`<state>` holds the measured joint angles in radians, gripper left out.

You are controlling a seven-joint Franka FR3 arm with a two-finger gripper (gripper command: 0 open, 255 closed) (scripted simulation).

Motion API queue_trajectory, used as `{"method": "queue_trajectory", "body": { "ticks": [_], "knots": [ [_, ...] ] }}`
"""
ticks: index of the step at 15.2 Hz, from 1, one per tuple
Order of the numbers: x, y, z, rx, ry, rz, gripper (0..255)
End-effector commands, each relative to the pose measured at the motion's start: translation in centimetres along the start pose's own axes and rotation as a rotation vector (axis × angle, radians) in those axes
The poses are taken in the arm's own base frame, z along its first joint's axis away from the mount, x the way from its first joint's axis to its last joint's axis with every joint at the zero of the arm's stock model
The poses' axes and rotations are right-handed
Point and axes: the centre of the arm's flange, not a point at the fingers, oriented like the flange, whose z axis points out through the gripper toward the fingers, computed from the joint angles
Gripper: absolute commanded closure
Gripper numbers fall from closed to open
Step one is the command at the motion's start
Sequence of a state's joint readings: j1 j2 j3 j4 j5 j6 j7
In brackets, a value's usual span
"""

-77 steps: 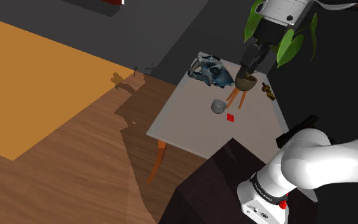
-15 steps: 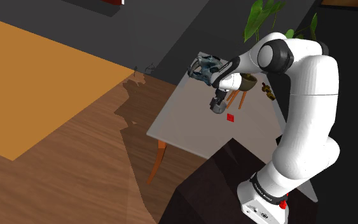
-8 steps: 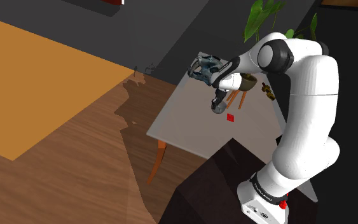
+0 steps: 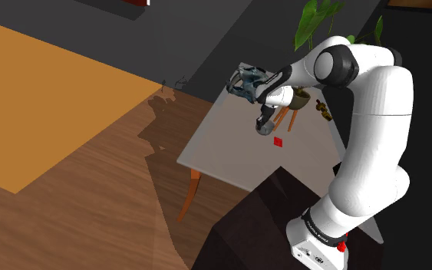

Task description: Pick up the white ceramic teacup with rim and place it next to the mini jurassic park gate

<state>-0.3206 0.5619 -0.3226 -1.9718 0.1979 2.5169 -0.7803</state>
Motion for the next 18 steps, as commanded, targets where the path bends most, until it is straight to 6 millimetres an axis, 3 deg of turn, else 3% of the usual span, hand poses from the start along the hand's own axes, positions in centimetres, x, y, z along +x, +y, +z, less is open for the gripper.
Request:
{"method": "queue_trajectory", "body": {
  "ticks": [1,18],
  "knots": [
    [0.0,0.1,-1.1,0.000,0.000,0.000,255],
    [-0.1,0.6,-10.0,0.000,0.000,0.000,255]
  ]
}}
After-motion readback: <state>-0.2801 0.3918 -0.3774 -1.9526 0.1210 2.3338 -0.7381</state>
